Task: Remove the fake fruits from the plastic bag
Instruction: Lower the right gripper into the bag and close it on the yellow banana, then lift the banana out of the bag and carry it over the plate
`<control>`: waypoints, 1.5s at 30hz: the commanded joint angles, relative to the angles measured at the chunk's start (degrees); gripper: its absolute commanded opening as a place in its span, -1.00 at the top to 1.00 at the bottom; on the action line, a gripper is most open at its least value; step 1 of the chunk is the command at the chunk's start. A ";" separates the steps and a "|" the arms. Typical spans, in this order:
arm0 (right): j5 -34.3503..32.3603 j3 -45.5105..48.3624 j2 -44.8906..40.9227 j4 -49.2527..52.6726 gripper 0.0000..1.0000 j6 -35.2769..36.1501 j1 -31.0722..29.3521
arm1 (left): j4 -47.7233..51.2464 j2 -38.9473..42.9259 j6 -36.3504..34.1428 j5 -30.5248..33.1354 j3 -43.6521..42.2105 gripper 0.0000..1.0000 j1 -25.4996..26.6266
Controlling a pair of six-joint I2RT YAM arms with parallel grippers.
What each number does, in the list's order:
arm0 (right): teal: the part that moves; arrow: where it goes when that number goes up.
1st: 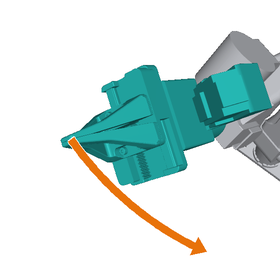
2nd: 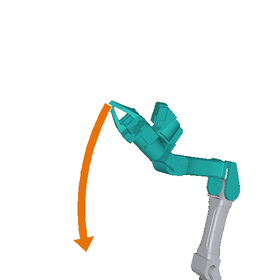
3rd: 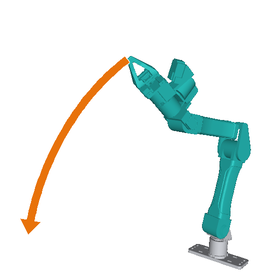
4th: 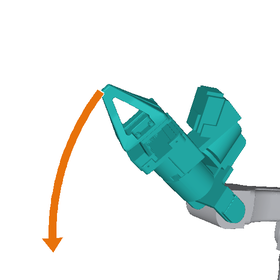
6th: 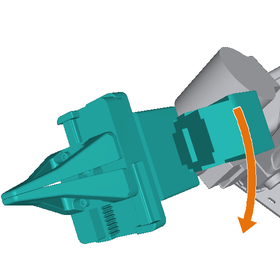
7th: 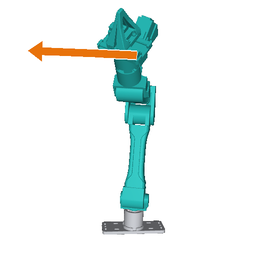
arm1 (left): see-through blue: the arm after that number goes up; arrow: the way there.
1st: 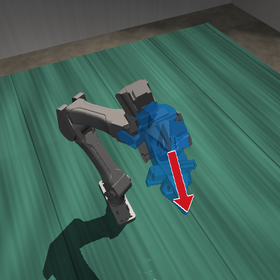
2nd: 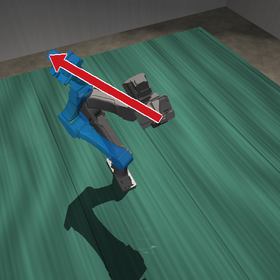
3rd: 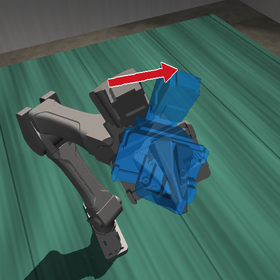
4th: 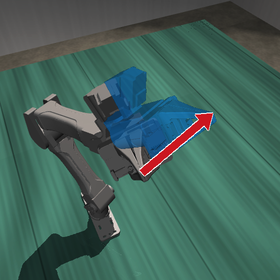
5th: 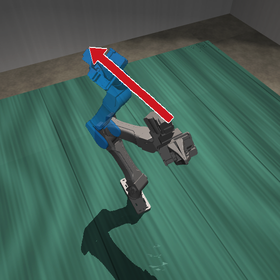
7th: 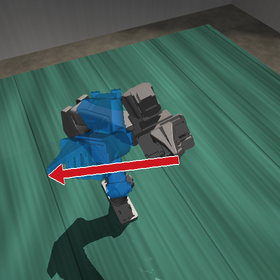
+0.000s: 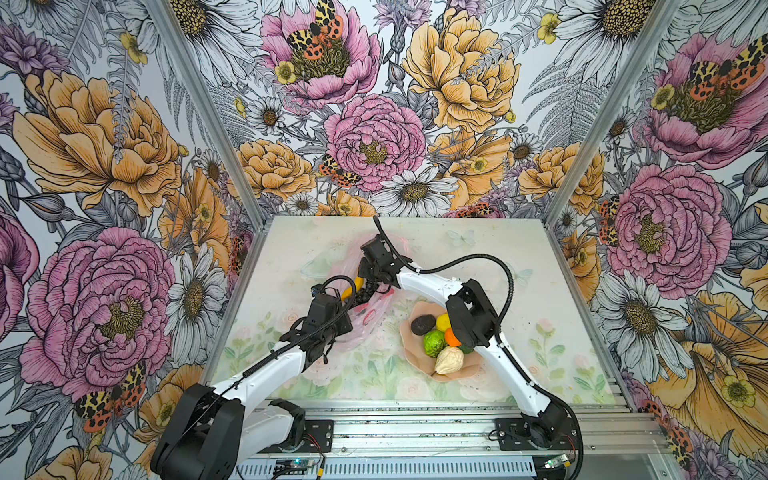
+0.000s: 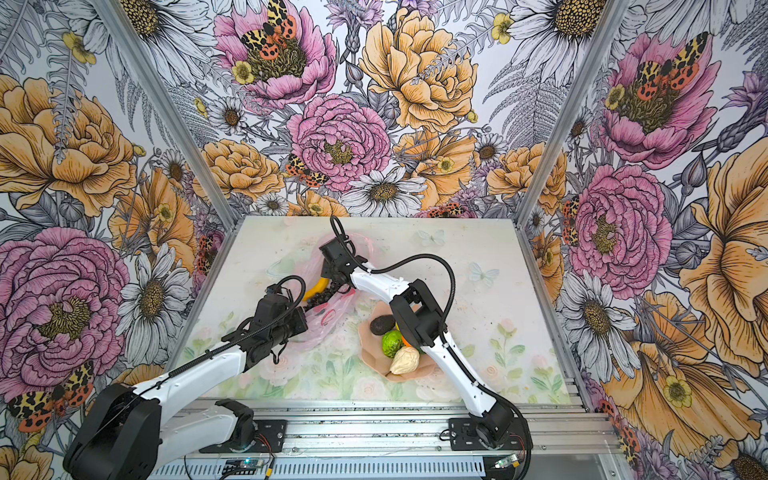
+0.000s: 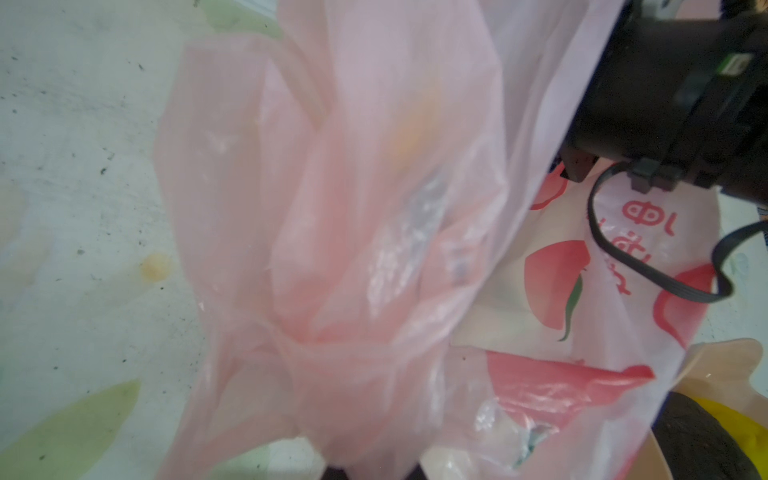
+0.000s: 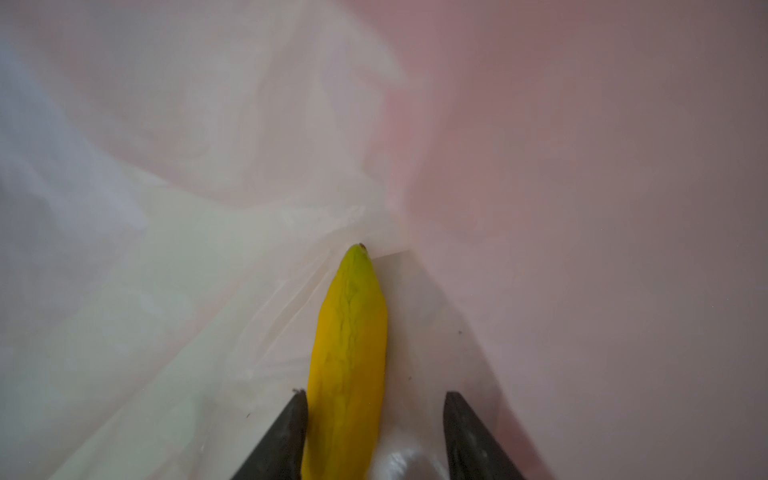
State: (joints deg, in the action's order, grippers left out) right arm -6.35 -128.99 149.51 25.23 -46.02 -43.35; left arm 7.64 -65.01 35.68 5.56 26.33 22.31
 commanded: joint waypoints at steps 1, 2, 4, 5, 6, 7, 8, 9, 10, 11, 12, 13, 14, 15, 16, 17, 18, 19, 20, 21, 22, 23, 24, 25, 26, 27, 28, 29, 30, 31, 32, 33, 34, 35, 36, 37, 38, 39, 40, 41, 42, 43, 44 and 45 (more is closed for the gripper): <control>-4.25 -2.39 2.33 3.82 -0.16 4.90 -1.69 | -0.47 0.59 0.37 0.49 -0.84 1.00 -0.33; -4.58 -2.71 2.52 4.16 -0.19 5.19 -1.74 | -0.68 0.29 0.31 0.25 -0.84 1.00 -0.25; -5.29 -3.07 3.00 4.68 -0.23 5.99 -1.74 | -0.71 -0.01 0.42 0.07 -0.79 1.00 -0.25; -5.58 -3.11 3.12 4.89 -0.26 6.41 -1.74 | -0.88 -0.16 0.35 -0.02 -0.84 1.00 -0.16; -5.59 -3.33 3.23 5.08 -0.29 6.69 -1.73 | -1.05 -0.21 0.34 -0.11 -0.92 1.00 -0.20; -5.64 -3.36 3.33 5.18 -0.32 7.11 -1.74 | -1.14 -0.41 0.38 -0.11 -0.88 1.00 -0.16; -5.77 -3.67 3.41 5.37 -0.34 7.78 -3.39 | -1.21 -0.58 0.36 -0.11 -0.84 1.00 -0.16; -6.17 -4.00 3.63 5.73 -0.34 8.36 -3.57 | -1.15 -0.69 0.41 -0.11 -0.84 1.00 -0.16; -6.63 -4.33 3.93 6.23 -0.31 8.65 -3.67 | -1.22 -0.70 0.34 -0.11 -0.84 1.00 -0.16; -6.78 -4.57 4.12 6.62 -0.25 8.97 -3.75 | -1.22 -0.73 0.43 -0.11 -0.81 1.00 -0.16; -7.23 -4.69 4.12 6.86 -0.19 9.20 -3.84 | -1.31 -0.63 0.42 -0.11 -0.91 1.00 -0.17; -7.45 -4.65 4.04 7.06 -0.09 9.10 -3.80 | -1.31 -0.64 0.44 -0.11 -0.93 1.00 -0.15; -7.52 -4.68 3.86 7.19 -0.02 8.78 -3.67 | -1.32 -0.73 0.40 -0.10 -0.86 1.00 -0.11; -7.45 -4.69 3.77 7.28 0.04 8.51 -3.58 | -1.32 -0.79 0.41 -0.11 -0.83 1.00 -0.07; -7.36 -4.69 3.59 7.29 0.11 8.20 -3.45 | -1.37 -0.99 0.34 -0.18 -0.79 1.00 -0.09; -7.14 -4.86 3.44 7.29 0.16 7.83 -3.32 | -1.40 -1.15 0.34 -0.18 -0.84 1.00 -0.02; -6.82 -5.02 3.05 7.24 0.22 7.40 -3.16 | -1.56 -1.39 0.40 -0.33 -0.67 1.00 0.06; -6.63 -5.12 2.69 7.20 0.26 7.02 -3.11 | -1.58 -1.78 0.27 -0.50 -0.73 1.00 0.17; -6.51 -5.35 2.37 7.20 0.30 6.85 -3.06 | -1.77 -2.24 0.10 -0.83 -0.62 1.00 0.20; -6.32 -5.77 2.01 7.20 0.33 6.70 -3.00 | -1.60 -3.08 -0.10 -1.22 -0.33 1.00 0.26; -6.29 -6.20 1.63 7.20 0.37 6.51 -2.97 | -1.46 -3.73 -0.09 -1.45 0.00 1.00 0.43; -6.02 -6.64 1.34 7.15 0.39 6.34 -3.02 | -1.49 -4.29 -0.09 -1.41 0.17 1.00 0.62; -5.71 -7.40 1.01 7.12 0.43 6.15 -2.89 | -1.62 -4.67 -0.04 -1.38 0.22 1.00 0.96; -5.32 -7.84 0.71 7.11 0.45 5.95 -2.88 | -1.79 -4.93 0.08 -1.19 0.23 1.00 1.32; -5.13 -8.21 0.40 7.11 0.47 5.65 -2.77 | -1.97 -5.03 0.25 -1.08 0.27 1.00 1.40; -4.82 -8.59 0.06 7.11 0.49 5.44 -2.69 | -2.14 -5.12 0.43 -0.99 0.22 1.00 1.43; -4.56 -8.88 -0.29 7.11 0.50 5.37 -2.55 | -2.16 -5.13 0.58 -0.87 0.22 1.00 1.43; -4.43 -8.92 -0.64 7.11 0.51 5.26 -2.54 | -2.02 -5.12 0.68 -0.70 0.34 1.00 1.43; -4.30 -8.91 -1.02 7.11 0.52 5.16 -2.44 | -1.86 -5.11 0.68 -0.44 0.44 1.00 1.43; -4.12 -8.91 -1.39 7.11 0.52 5.15 -2.45 | -1.56 -5.04 0.71 -0.18 0.63 1.00 1.43; -3.93 -8.74 -1.78 7.11 0.52 5.21 -2.45 | -1.27 -5.04 0.71 0.01 0.74 1.00 1.43; -3.66 -8.53 -2.20 7.11 0.52 5.09 -2.49 | -1.05 -4.97 0.60 0.21 0.93 1.00 1.35; -3.25 -8.24 -2.71 7.15 0.53 4.98 -2.38 | -0.85 -4.88 0.62 0.32 0.99 1.00 1.13; -2.89 -7.83 -3.21 7.11 0.53 4.82 -2.44 | -0.76 -4.71 0.45 0.41 0.95 1.00 0.93; -2.47 -7.34 -3.94 7.11 0.54 4.71 -2.39 | -0.63 -4.45 0.47 0.42 0.94 1.00 0.62; -2.35 -6.60 -4.74 7.11 0.54 4.61 -2.42 | -0.55 -4.13 0.57 0.46 0.76 1.00 0.17; -2.29 -5.86 -5.57 7.11 0.54 4.75 -2.42 | -0.60 -3.73 0.52 0.29 0.58 1.00 -0.27; -2.19 -4.97 -6.66 7.03 0.55 4.95 -2.35 | -0.74 -3.25 0.35 0.09 0.40 1.00 -0.69; -2.19 -4.03 -7.63 7.07 0.55 4.97 -2.42 | -0.75 -2.97 0.28 -0.10 0.31 1.00 -1.04; -2.07 -3.14 -8.58 7.03 0.55 5.04 -2.43 | -0.77 -2.93 0.10 -0.24 0.34 1.00 -1.21; -1.76 -2.33 -9.61 7.02 0.55 5.27 -2.35 | -0.49 -2.88 -0.12 -0.31 0.55 1.00 -1.41; -1.54 -1.34 -10.56 7.07 0.56 5.56 -2.43 | -0.20 -2.88 -0.25 -0.20 0.81 1.00 -1.46; -1.44 -0.43 -11.44 6.98 0.56 5.99 -2.38 | -0.09 -2.92 -0.27 -0.20 0.93 1.00 -1.63; -1.47 0.84 -12.49 6.94 0.56 6.42 -2.43 | -0.14 -2.76 -0.26 -0.29 1.07 1.00 -1.79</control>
State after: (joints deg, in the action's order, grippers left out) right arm -8.47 -130.19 142.67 32.58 -40.58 -46.04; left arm 7.14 -68.82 35.86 5.50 26.09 21.15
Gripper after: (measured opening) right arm 0.256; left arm 0.050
